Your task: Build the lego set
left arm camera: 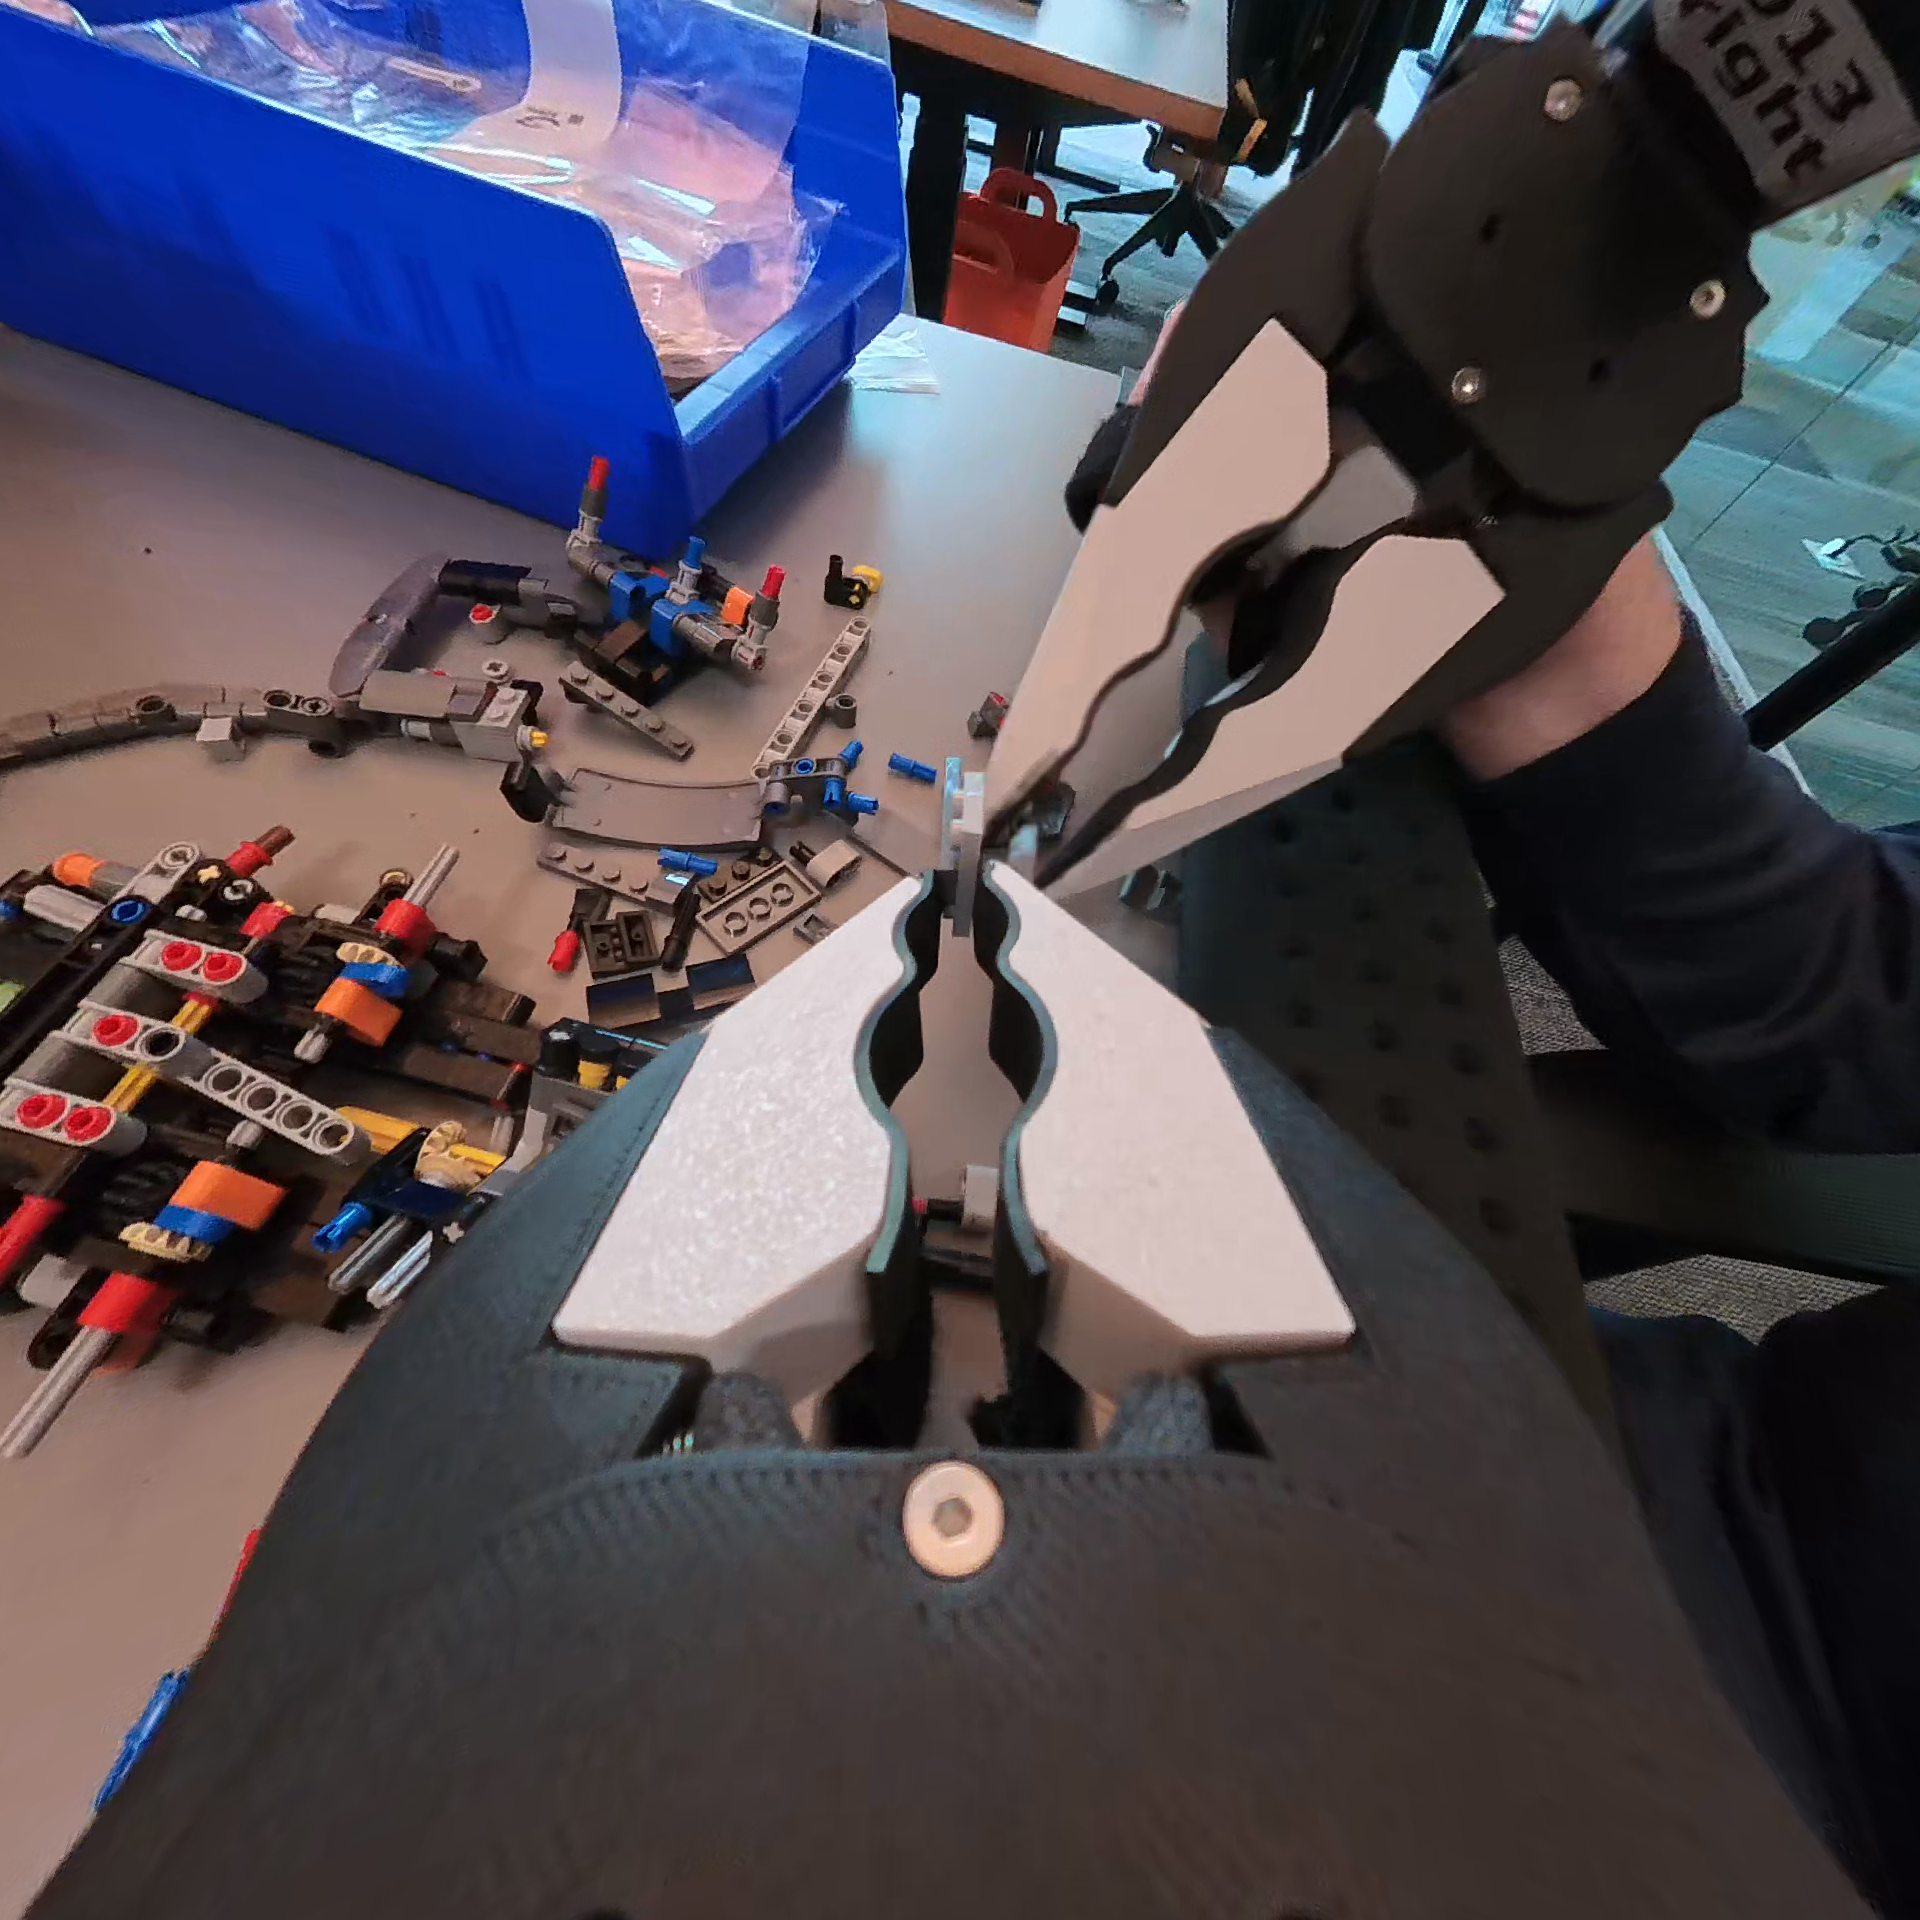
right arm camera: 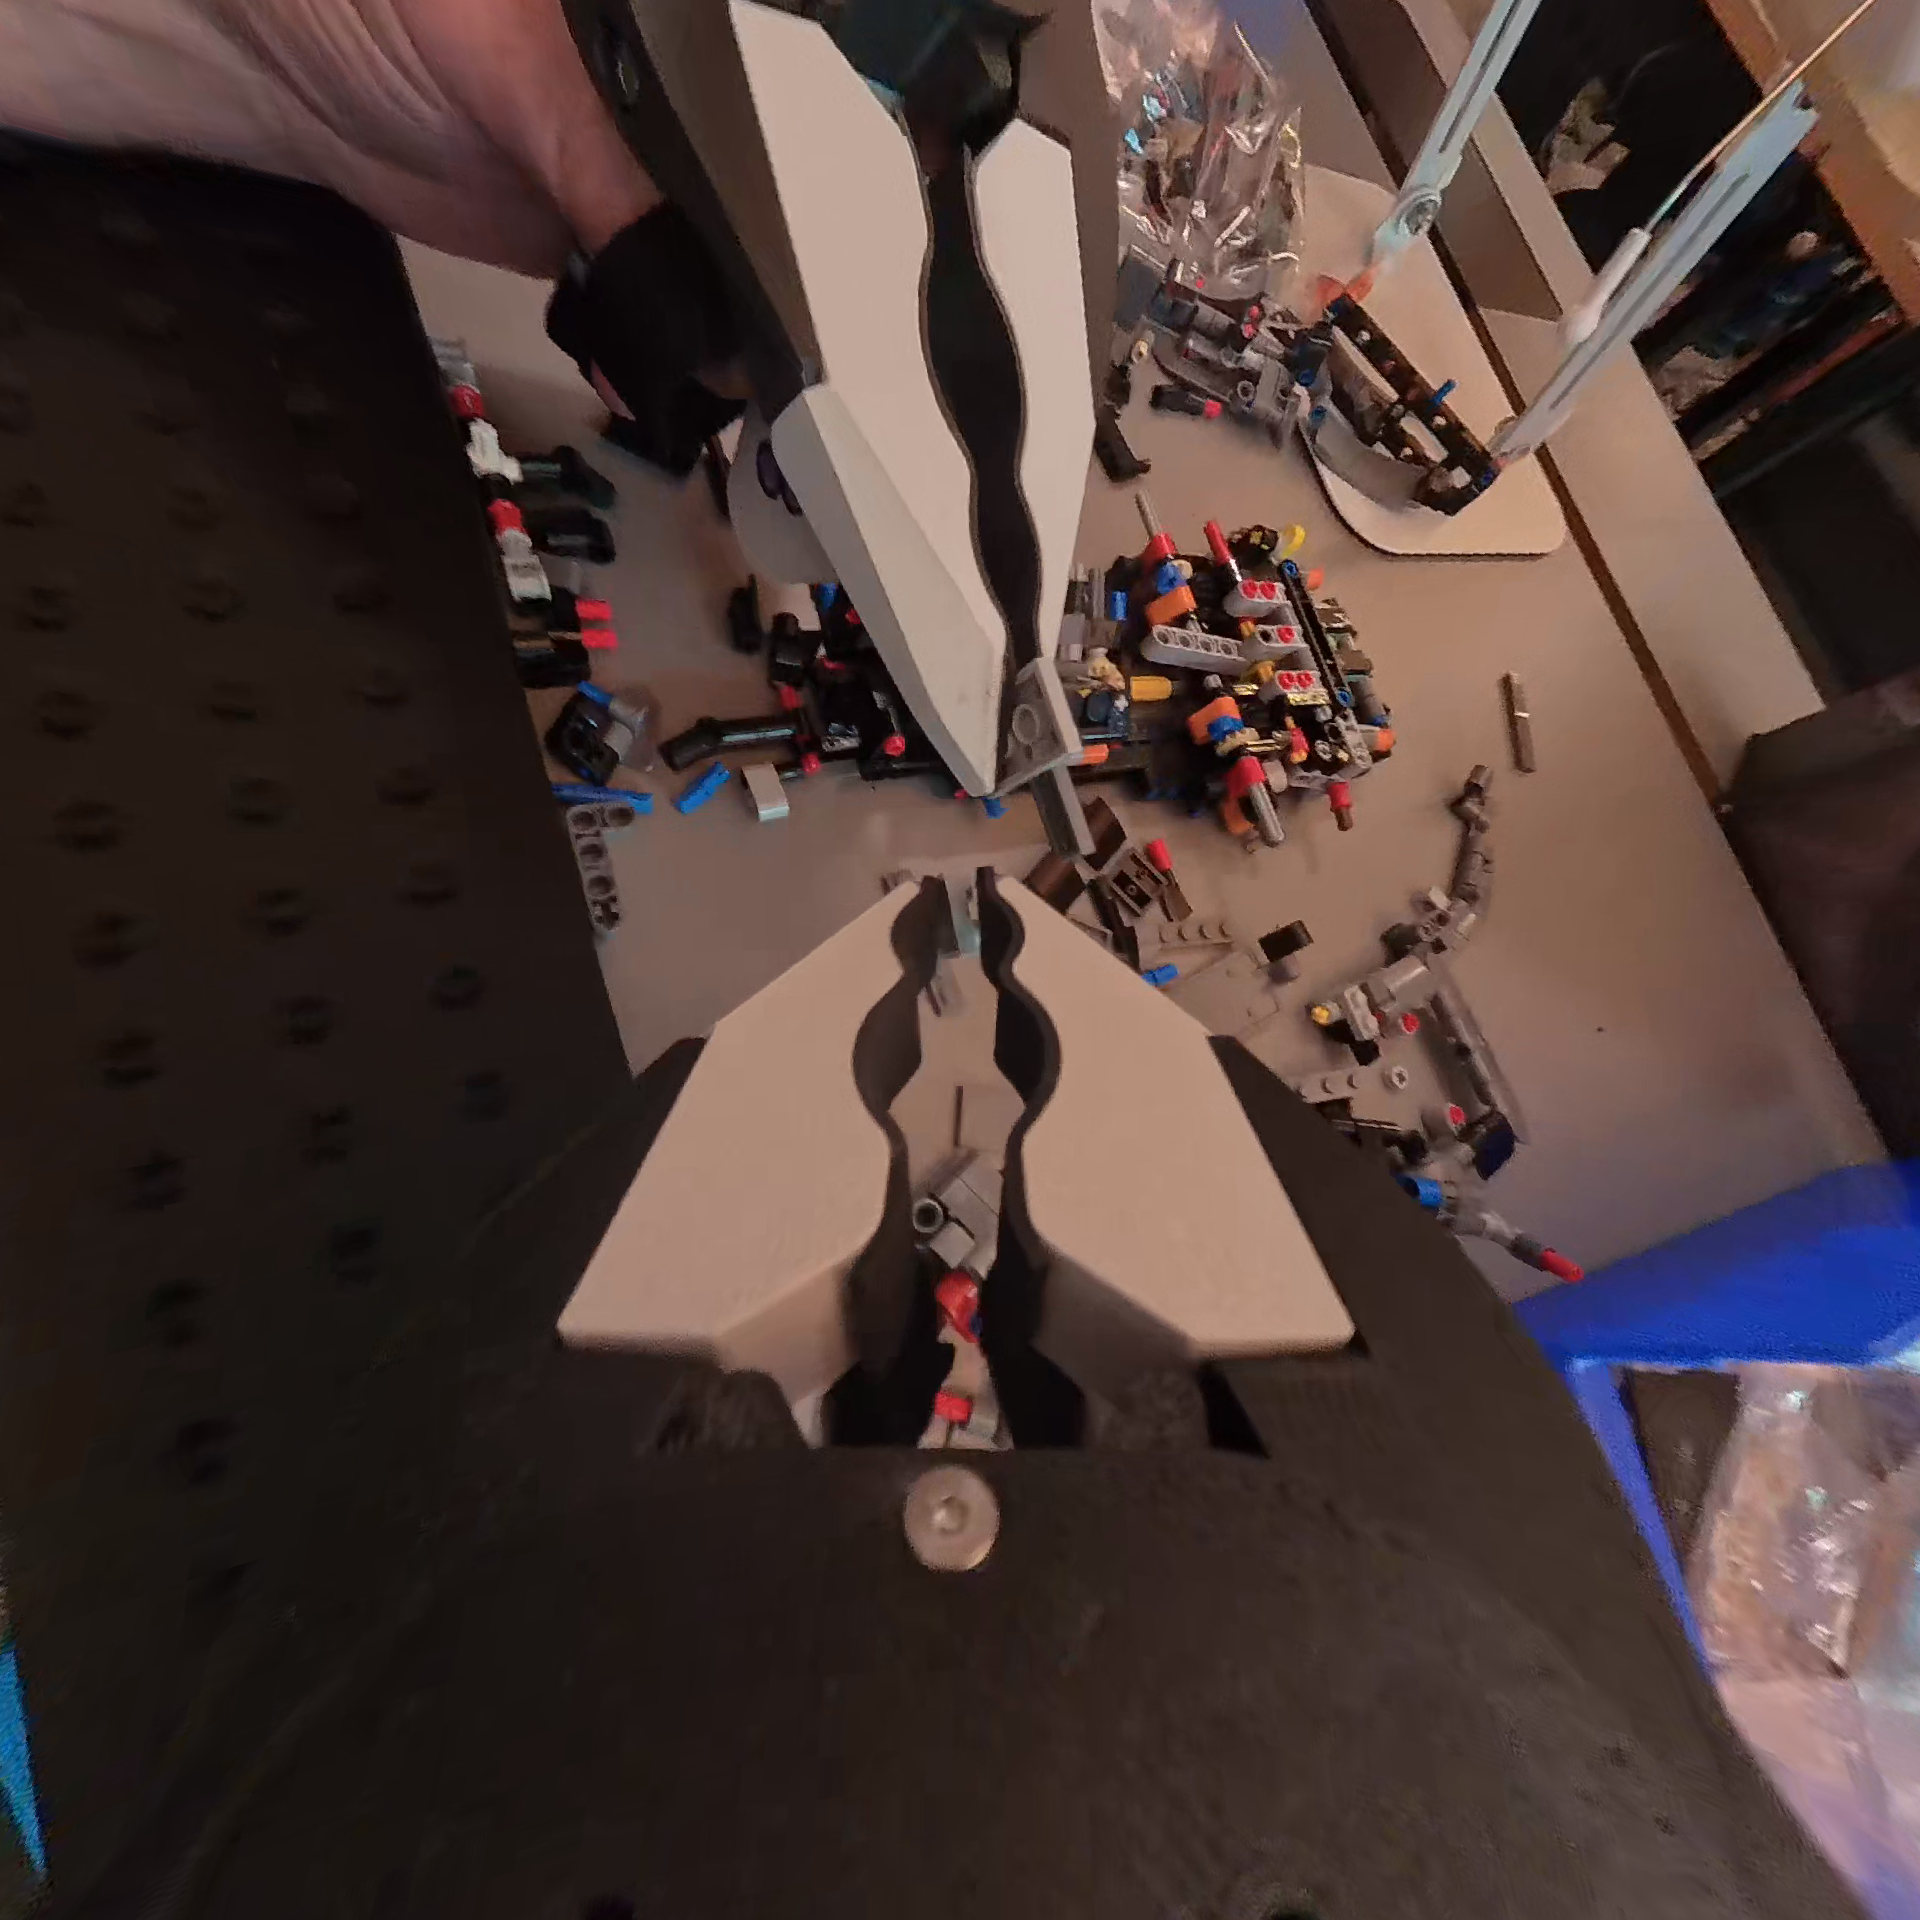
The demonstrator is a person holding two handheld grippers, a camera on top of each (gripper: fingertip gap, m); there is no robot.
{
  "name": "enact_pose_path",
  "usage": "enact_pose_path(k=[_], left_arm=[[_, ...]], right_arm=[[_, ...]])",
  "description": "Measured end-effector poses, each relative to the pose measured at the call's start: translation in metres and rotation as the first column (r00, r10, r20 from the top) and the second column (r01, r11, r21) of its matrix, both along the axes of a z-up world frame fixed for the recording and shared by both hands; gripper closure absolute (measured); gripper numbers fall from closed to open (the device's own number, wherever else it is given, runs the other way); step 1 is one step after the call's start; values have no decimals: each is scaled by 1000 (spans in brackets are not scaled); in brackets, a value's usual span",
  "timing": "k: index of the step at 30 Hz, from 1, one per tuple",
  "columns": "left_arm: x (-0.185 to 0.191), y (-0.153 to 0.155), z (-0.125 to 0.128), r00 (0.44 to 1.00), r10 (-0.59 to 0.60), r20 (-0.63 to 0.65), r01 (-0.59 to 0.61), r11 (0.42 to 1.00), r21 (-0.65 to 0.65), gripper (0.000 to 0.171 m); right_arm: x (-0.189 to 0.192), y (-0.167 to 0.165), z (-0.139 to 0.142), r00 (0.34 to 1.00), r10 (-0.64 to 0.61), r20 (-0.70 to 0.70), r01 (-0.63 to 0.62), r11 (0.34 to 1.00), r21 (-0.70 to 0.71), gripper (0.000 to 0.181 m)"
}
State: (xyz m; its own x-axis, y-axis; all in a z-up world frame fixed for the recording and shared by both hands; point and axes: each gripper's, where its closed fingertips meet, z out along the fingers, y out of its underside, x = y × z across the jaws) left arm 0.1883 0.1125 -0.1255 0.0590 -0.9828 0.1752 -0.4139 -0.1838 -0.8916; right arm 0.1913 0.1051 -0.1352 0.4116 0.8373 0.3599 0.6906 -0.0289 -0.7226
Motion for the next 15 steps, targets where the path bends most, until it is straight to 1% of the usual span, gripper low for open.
enact_pose_path(k=[1, 3, 7, 11, 15], left_arm=[[0, 0, -1, 1000, -1, -5, 1, 1000, 1, 168], [1, -1, -3, 1000, -8, -18, 8, 1000, 11, 168], [3, -8, -8, 998, -36, -46, 38, 999, 38, 168], [5, -12, -10, 997, -53, -64, 58, 995, 80, 168], [4, -14, -9, 996, -67, -67, 72, 994, 79, 168]], right_arm=[[0, 1, 0, 1000, -7, -12, 6, 1000, -17, 171], [7, 5, -3, 999, -43, -2, 43, 999, -33, 164], [7, 11, 4, 997, -74, -34, 74, 997, -3, 158], [2, 8, 1, 999, -50, 8, 49, 999, 20, 175], [3, 7, 0, 998, -42, 56, 39, 998, 47, 176]])
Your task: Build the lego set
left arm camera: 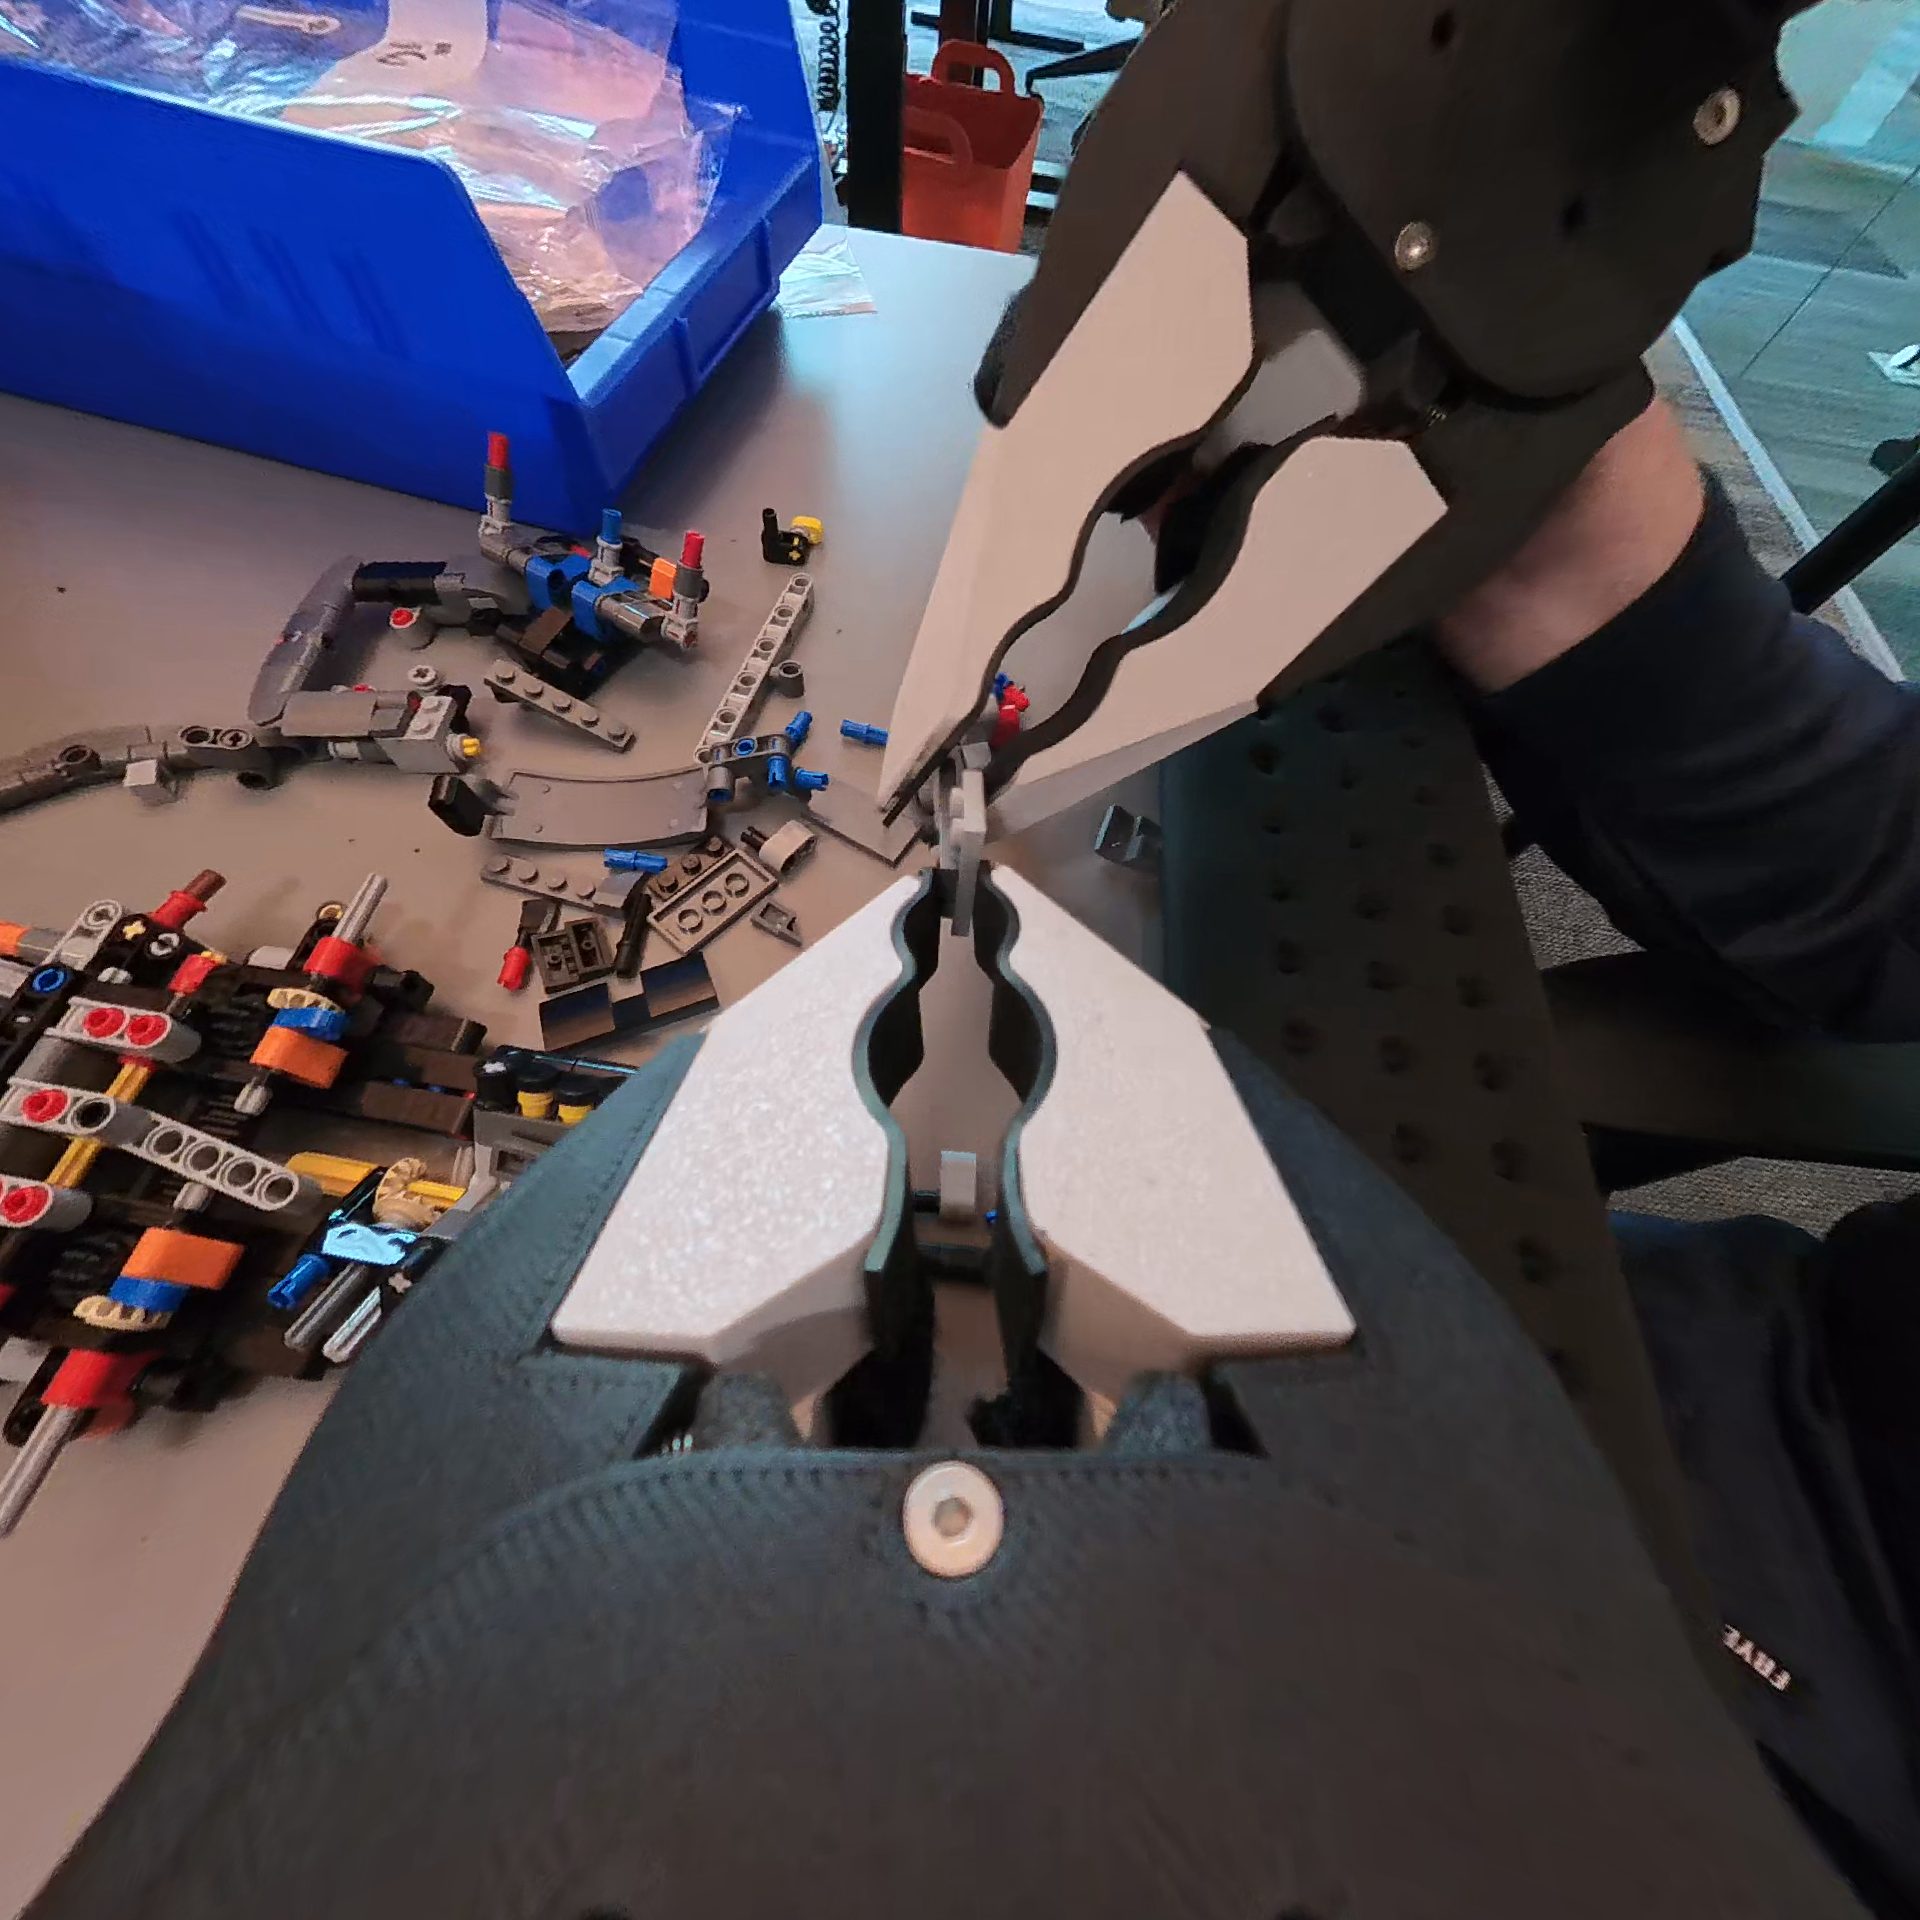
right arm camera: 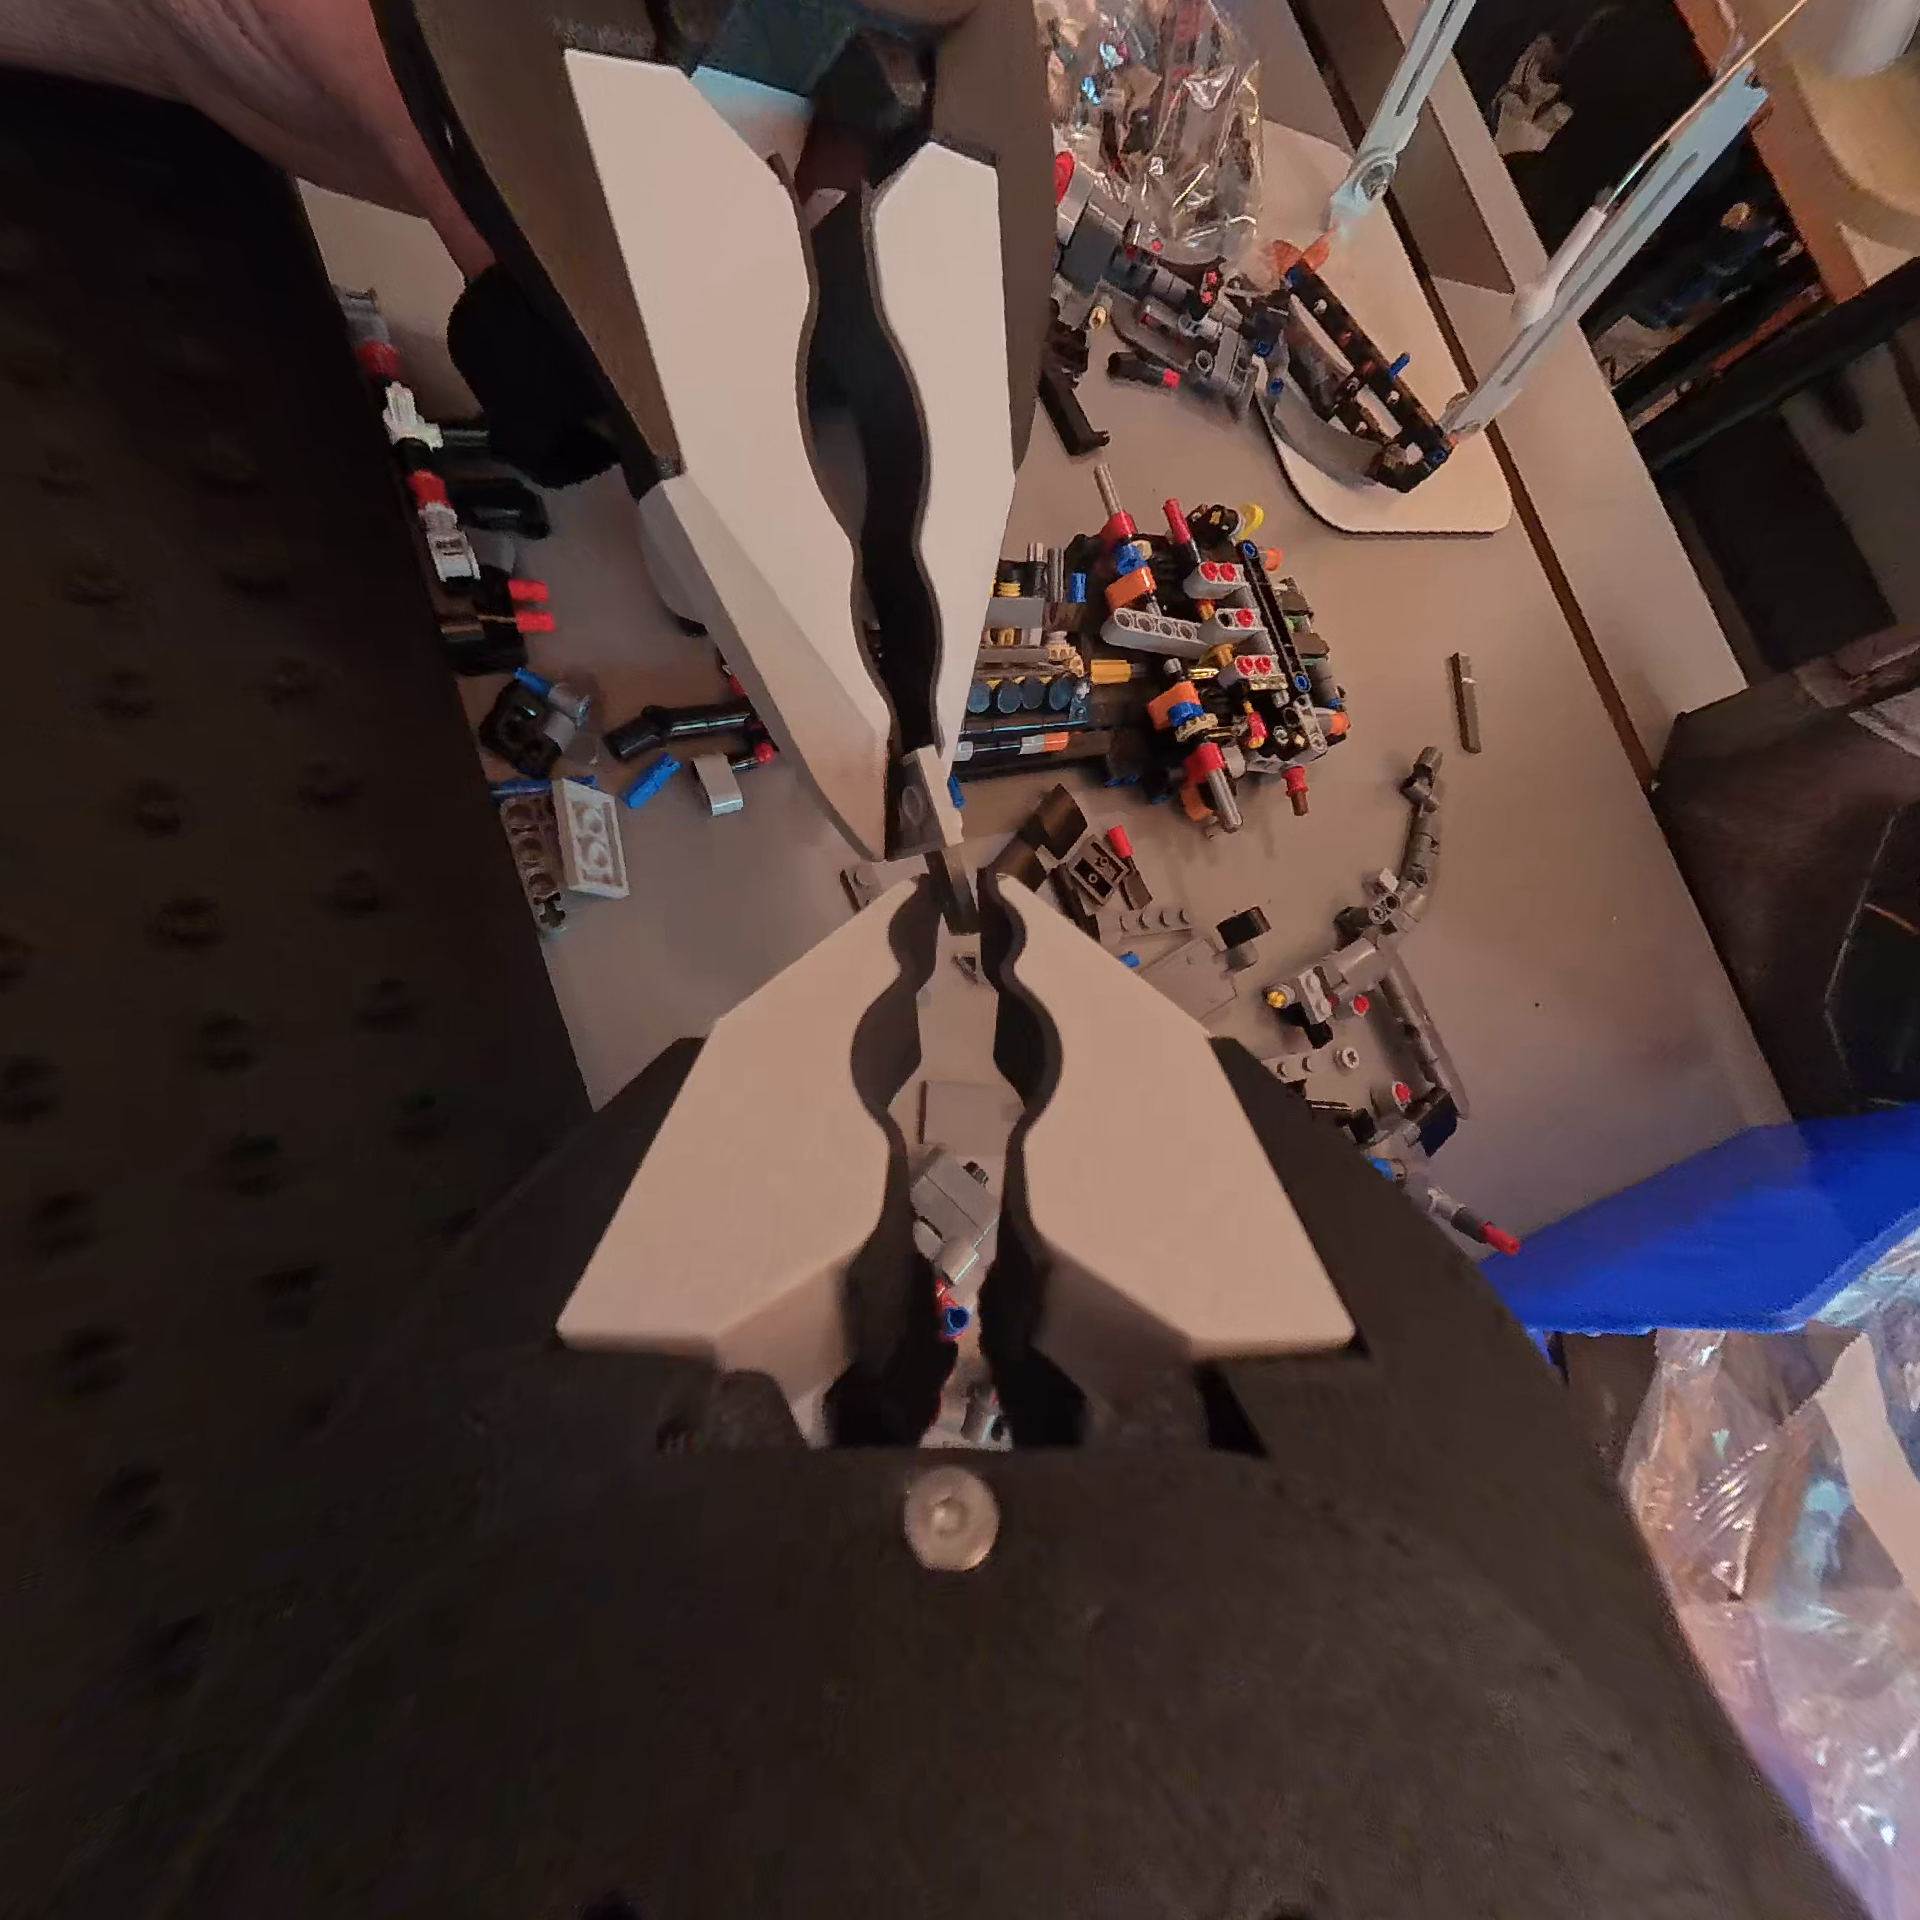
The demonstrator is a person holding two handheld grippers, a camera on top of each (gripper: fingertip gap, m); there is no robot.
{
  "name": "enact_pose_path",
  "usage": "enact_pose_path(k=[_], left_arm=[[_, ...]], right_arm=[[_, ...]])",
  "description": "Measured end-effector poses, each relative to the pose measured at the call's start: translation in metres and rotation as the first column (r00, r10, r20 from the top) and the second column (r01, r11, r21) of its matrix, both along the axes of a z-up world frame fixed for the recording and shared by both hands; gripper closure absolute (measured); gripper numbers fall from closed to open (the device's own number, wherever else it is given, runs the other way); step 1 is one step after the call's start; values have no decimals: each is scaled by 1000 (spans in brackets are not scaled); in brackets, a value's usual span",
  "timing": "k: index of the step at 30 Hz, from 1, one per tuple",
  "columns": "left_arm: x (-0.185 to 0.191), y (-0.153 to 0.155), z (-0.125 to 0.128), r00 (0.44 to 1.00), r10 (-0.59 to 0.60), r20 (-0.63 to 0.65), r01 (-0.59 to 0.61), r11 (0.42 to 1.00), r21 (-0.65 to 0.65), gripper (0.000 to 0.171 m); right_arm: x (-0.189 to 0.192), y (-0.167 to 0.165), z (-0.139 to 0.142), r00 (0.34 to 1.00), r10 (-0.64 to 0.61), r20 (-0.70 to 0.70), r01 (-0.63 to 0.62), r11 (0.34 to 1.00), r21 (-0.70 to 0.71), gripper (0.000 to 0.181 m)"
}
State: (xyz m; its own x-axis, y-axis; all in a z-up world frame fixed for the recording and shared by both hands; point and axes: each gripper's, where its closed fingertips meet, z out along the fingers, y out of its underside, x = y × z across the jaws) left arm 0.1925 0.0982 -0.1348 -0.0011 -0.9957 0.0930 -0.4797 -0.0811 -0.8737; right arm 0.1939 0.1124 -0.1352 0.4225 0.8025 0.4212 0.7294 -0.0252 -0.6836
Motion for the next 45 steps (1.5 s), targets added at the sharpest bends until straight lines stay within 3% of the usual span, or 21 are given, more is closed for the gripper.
enact_pose_path(k=[4, 9, 11, 17, 22, 26, 28, 31, 33, 36, 40, 45], left_arm=[[-3, -2, 4, 1000, -18, 22, 19, 997, -71, 168], [-5, -1, 3, 1000, -15, 24, 18, 991, -130, 166], [-5, -3, 11, 997, -22, 70, 34, 984, -176, 167], [-7, -7, 6, 998, -47, 44, 54, 981, -185, 169], [-12, 14, -29, 986, 55, -158, -55, 998, 0, 169], [-11, 12, -35, 981, 51, -186, -47, 999, 28, 169], [-11, 15, -33, 981, 67, -180, -61, 997, 41, 163], [-11, 19, -32, 980, 92, -175, -83, 995, 57, 154], [-12, 24, -32, 977, 116, -177, -104, 992, 75, 153], [-16, 30, -40, 964, 145, -223, -122, 986, 117, 155], [-14, 30, -39, 963, 152, -224, -116, 980, 162, 157], [-13, 30, -36, 968, 148, -205, -118, 982, 148, 157]], right_arm=[[-2, -2, 5, 1000, 18, 11, -19, 999, 34, 177], [-4, 6, -3, 992, -34, 121, 26, 997, 71, 179], [-5, 6, 3, 996, -32, 87, 25, 996, 82, 181], [-1, 14, 3, 993, -83, 79, 76, 993, 91, 181], [2, 14, 7, 996, -86, 13, 85, 995, 52, 181], [5, 12, -7, 997, -78, 23, 79, 997, -14, 181], [9, 14, -13, 995, -94, 28, 96, 994, -49, 166], [20, 21, -4, 986, -165, -19, 164, 985, -50, 159], [33, 24, 4, 973, -228, -42, 226, 973, -44, 164], [53, 20, 2, 957, -289, -19, 286, 953, -101, 162], [74, 2, -28, 928, -360, 93, 371, 876, -308, 150], [73, -15, -56, 935, -312, 169, 355, 826, -437, 147]])
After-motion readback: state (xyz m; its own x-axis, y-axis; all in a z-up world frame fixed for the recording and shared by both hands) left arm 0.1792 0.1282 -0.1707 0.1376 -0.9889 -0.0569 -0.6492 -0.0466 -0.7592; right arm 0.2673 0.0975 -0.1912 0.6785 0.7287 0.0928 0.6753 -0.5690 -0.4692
